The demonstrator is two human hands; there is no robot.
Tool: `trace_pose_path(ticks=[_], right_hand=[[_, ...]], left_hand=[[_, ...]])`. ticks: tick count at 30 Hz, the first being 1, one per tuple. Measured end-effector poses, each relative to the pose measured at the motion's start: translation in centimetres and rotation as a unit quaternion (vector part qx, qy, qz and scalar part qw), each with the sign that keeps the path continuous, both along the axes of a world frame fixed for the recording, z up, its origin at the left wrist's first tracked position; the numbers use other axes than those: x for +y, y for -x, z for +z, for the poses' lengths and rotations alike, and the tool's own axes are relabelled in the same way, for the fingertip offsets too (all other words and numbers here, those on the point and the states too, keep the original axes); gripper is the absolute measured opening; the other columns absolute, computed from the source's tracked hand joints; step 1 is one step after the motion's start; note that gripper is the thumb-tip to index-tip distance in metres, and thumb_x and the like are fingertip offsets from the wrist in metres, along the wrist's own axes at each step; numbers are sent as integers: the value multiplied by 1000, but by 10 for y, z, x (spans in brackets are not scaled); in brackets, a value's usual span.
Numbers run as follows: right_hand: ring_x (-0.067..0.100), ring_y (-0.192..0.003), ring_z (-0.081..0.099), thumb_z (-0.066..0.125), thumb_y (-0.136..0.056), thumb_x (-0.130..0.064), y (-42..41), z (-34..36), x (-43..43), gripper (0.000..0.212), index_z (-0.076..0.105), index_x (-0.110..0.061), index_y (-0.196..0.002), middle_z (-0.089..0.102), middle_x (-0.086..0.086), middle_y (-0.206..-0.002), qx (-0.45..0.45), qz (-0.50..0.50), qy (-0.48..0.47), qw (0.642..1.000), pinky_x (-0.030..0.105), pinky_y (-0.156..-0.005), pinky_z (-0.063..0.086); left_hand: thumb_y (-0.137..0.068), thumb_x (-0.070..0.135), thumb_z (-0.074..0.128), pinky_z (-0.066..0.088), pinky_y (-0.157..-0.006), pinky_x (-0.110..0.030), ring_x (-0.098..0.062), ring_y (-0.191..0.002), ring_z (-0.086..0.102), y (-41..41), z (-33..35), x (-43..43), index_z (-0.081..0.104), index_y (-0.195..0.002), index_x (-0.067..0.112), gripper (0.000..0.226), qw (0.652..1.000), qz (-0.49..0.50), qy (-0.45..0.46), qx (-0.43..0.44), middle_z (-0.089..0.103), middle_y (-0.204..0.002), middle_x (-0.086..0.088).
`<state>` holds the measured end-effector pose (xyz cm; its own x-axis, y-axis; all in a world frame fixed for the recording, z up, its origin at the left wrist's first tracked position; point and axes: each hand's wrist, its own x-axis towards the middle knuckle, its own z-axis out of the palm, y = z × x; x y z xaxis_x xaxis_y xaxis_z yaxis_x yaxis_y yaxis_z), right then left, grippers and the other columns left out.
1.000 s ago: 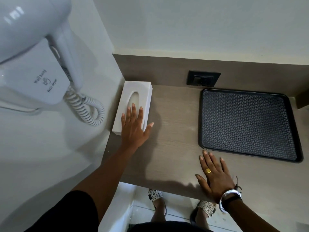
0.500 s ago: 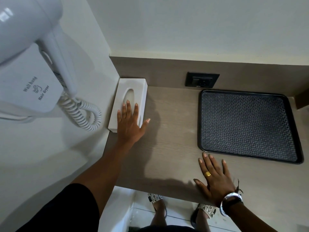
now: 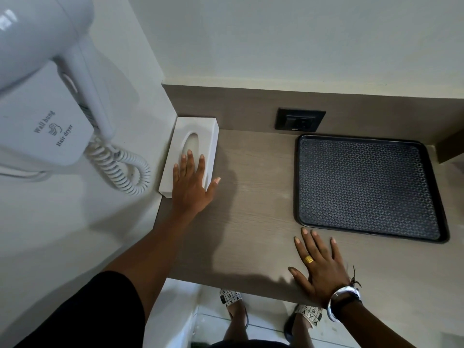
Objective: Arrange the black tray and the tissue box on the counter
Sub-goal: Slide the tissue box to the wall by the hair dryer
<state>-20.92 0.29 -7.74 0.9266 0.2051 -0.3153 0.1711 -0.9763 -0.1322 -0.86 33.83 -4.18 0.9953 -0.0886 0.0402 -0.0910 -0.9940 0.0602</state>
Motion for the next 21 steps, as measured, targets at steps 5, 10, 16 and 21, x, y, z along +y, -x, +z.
trace_pose_path(ticks=[5, 10, 16, 21], right_hand=[[26, -144, 18, 27, -88, -64, 0, 0, 0, 74, 28, -21, -148, 24, 8, -157, -5, 0, -4, 1000, 58, -113, 16], [27, -144, 18, 33, -87, -63, 1, 0, 1, 74, 29, -21, -148, 23, 7, -157, -9, -3, -5, 1000, 58, -113, 17], [25, -146, 12, 32, -88, -63, 1, -1, 1, 74, 25, -22, -149, 20, 6, -159, -3, -6, -4, 1000, 57, -115, 13], [25, -147, 10, 28, -89, -64, 2, 4, 2, 73, 25, -22, -149, 18, 6, -159, 3, -4, 3, 1000, 57, -114, 13]], left_hand=[[-96, 58, 33, 15, -124, -54, -36, -153, 12, -2, 5, 13, 20, -156, 16, 74, 999, -24, -21, 7, 14, -164, -21], [-97, 57, 35, 14, -124, -53, -36, -152, 14, -1, 7, 10, 22, -156, 15, 73, 999, -19, -26, 2, 16, -164, -21], [-94, 65, 32, 14, -124, -53, -35, -152, 14, -3, 9, 12, 21, -155, 16, 79, 999, -14, -35, 15, 16, -164, -19], [-87, 74, 29, 12, -124, -55, -38, -152, 14, 1, 16, 10, 20, -155, 14, 91, 999, -9, -31, 22, 14, -164, -21]])
